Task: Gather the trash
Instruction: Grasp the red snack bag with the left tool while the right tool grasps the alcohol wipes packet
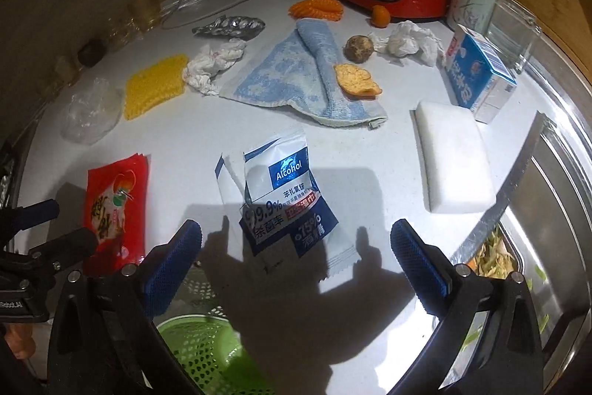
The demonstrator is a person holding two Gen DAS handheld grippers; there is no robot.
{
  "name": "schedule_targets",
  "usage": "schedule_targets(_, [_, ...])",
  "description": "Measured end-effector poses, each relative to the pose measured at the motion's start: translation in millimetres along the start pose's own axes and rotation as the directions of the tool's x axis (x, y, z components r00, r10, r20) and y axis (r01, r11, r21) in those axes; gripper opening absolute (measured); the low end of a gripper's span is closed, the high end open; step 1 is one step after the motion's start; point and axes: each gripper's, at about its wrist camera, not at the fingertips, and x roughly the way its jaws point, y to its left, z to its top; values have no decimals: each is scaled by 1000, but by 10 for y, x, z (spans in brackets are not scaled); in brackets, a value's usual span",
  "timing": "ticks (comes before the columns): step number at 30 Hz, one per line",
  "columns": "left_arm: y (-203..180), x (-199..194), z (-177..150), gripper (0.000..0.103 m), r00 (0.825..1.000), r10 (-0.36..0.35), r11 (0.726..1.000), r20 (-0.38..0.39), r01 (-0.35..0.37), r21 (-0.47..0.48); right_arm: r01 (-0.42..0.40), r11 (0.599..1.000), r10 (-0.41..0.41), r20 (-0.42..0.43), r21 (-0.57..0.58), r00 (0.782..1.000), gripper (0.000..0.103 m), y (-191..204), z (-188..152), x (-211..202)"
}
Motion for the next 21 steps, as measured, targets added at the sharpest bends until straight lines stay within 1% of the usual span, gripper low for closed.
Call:
schedule_targets(2, [-78,111,-9,96,999,50,999,3,-50,-19,-19,999,19,-4,-45,1000,101,-7,15,90])
schedule_targets(5, [-174,237,-29,96,995,104,994,10,-104,-42,-55,994,53,-18,-90,998,101,-19,37,230])
schedule_targets(8, [-204,320,-32,96,989,148,986,17,-146,-77,-69,990,65,-34,-125,997,95,-28,43,333])
schedule_targets(10, [-192,370,-38,94,987,159,983,9,-157,-98,-61,986,58,-21,-155,998,93,-13,46,349])
schedule_targets(11, [-194,376,-38,93,985,173,980,17,-171,-99,-62,984,60,-17,-170,998,91,5,43,350])
schedule_targets(13, [-195,378,-39,93,984,176,980,27,-172,-98,-75,978,75,-8,-195,997,84,31,55,341])
schedule_targets(14, [-196,380,-37,93,984,177,980,27,-173,-100,-79,975,80,-4,-207,997,78,43,61,337])
schedule_targets(15, [-195,381,-37,93,984,177,980,29,-173,-100,-84,973,86,0,-216,996,69,51,65,329])
schedule_targets(16, [-198,384,-32,92,984,176,981,32,-172,-94,-87,971,90,4,-223,996,65,58,68,320])
schedule_targets(17, [-202,381,-30,88,984,174,982,38,-170,-88,-87,970,91,7,-226,996,56,60,71,310])
schedule_targets(18, [-200,368,-30,83,984,173,982,50,-169,-85,-90,970,94,8,-226,996,52,54,72,300])
schedule_targets(20, [-184,338,-24,66,983,172,983,63,-167,-83,-87,970,92,12,-225,996,43,38,77,298])
schedule_targets(21, [-169,320,-16,60,983,171,983,69,-165,-82,-88,971,94,15,-221,995,39,21,76,293])
